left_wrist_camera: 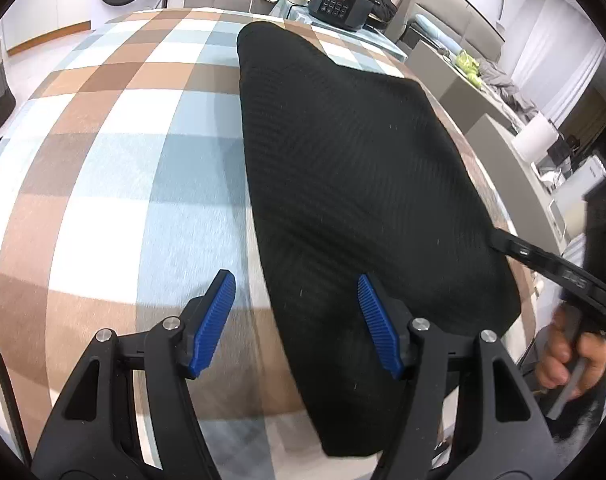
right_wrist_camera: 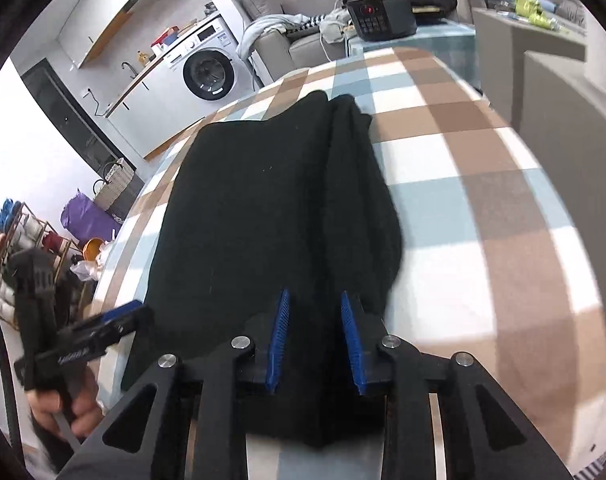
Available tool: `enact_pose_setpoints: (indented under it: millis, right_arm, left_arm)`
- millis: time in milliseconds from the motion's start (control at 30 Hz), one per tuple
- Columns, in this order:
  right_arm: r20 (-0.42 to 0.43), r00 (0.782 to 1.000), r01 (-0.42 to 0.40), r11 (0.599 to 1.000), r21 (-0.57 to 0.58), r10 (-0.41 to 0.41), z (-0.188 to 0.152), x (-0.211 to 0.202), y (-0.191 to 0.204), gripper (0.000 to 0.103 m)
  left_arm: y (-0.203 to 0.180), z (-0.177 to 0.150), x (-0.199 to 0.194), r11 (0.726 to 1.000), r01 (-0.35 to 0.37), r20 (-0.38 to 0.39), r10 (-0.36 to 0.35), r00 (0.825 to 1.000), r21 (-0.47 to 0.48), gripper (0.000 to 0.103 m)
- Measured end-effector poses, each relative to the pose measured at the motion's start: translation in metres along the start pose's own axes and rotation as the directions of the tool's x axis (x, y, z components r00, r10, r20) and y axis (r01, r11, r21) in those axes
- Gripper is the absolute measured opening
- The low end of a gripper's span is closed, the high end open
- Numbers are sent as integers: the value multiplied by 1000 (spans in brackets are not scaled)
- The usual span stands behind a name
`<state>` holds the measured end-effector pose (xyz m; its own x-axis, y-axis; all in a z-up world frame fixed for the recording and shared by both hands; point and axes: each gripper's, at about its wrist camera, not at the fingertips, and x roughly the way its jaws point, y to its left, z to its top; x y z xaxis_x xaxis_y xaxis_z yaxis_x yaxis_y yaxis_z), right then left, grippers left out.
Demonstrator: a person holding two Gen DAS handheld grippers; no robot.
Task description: Fold small clothes
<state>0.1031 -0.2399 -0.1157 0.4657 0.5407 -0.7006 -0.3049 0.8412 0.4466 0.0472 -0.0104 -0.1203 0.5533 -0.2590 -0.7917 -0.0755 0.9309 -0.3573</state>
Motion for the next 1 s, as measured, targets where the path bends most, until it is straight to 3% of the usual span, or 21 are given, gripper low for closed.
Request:
enact_pose_setpoints:
  millis: [67, 167, 200, 300, 433, 500, 567, 633, 800, 867, 933, 1000]
  right_arm:
    - [13, 1000, -5, 1000, -3, 5, 13, 10, 2, 24]
    - [26, 1000, 2, 998, -68, -1, 27, 17, 14, 7]
    - [33, 999, 17, 996, -83, -14, 31, 16, 16, 5]
    - [94, 995, 31, 996, -86, -23, 36, 6, 16, 4]
    - [16, 994, 108, 990, -94, -106, 32, 24, 10, 5]
    - [1, 995, 101, 991, -93, -101, 35, 26, 10, 10]
    - [4, 999, 39, 997, -63, -39, 42, 22, 7, 25]
    - [10, 1000, 17, 999, -45, -17, 53, 25, 5, 28]
    - [-49, 999, 19, 1000, 4, -19, 76, 56, -2, 28]
    - [-20, 1000, 23, 999, -36, -24, 81, 54, 5, 8]
    - [34, 999, 17, 995, -94, -13, 81, 42, 15, 7]
    - [44, 997, 67, 991, -115, -62, 81, 37, 19, 7]
  left_arm:
    - [0, 6, 1, 1000, -8, 8, 8, 1000, -1, 61]
    - [2, 13, 1, 1000, -14, 20, 14, 1000, -15, 61]
    - [3, 15, 1, 1000, -13, 22, 14, 1000, -20, 61]
    - [7, 19, 1, 999, -10, 28, 11, 1000, -31, 61]
    - [12, 22, 3, 999, -8, 29, 9, 1000, -41, 61]
    - [12, 23, 3, 999, -17, 26, 18, 999, -36, 61]
    - [13, 24, 2, 999, -15, 31, 16, 999, -36, 61]
    - [13, 26, 3, 999, -13, 35, 14, 999, -38, 61]
    - [13, 30, 6, 999, -21, 39, 23, 999, -37, 61]
    - [13, 32, 6, 999, -20, 43, 22, 999, -40, 61]
    - [14, 33, 6, 999, -22, 45, 23, 999, -39, 61]
    - [14, 35, 7, 999, -25, 46, 26, 999, -37, 61]
